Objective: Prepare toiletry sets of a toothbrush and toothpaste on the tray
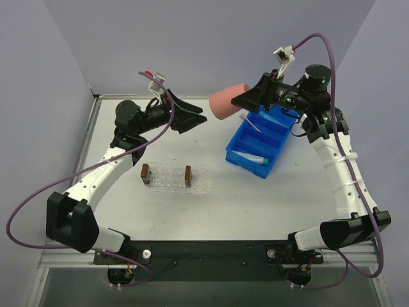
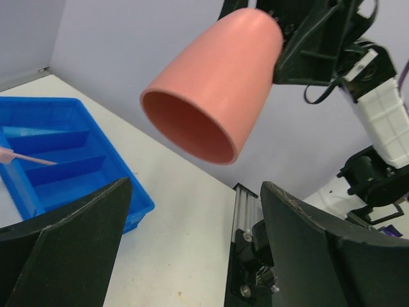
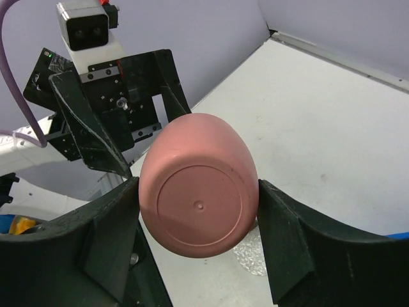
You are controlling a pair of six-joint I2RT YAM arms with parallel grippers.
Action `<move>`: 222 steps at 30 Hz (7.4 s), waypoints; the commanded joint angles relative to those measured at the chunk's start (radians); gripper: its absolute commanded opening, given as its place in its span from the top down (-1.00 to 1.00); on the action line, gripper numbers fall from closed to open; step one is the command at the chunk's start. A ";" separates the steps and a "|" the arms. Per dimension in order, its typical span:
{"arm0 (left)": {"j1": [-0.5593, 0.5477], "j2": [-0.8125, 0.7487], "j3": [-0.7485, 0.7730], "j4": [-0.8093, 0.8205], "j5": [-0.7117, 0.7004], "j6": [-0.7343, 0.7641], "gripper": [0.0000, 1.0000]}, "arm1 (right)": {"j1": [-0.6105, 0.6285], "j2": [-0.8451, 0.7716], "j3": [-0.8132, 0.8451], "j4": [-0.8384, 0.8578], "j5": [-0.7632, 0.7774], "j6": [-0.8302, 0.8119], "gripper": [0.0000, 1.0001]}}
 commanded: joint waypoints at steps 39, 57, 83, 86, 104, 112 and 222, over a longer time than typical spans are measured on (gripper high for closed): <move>-0.072 0.078 -0.001 0.401 0.051 -0.328 1.00 | 0.070 -0.058 -0.180 0.190 -0.055 0.051 0.66; 0.003 -0.054 -0.031 -0.064 0.170 0.126 1.00 | -0.038 -0.159 -0.165 -0.039 -0.004 -0.132 -0.68; -0.283 0.003 0.246 -1.227 -0.493 1.224 1.00 | -0.123 -0.314 -0.396 -0.220 0.167 -0.351 -0.70; -0.351 0.038 0.267 -1.274 -0.610 1.267 1.00 | -0.124 -0.324 -0.419 -0.235 0.206 -0.365 -0.69; -0.543 0.320 0.433 -1.528 -0.894 1.378 1.00 | -0.193 -0.375 -0.550 -0.228 0.345 -0.454 -0.66; -0.559 0.383 0.517 -1.649 -0.876 1.432 1.00 | -0.218 -0.372 -0.573 -0.215 0.330 -0.454 -0.66; -0.517 0.586 0.686 -1.830 -0.813 1.481 0.37 | -0.308 -0.394 -0.630 -0.188 0.247 -0.437 -0.65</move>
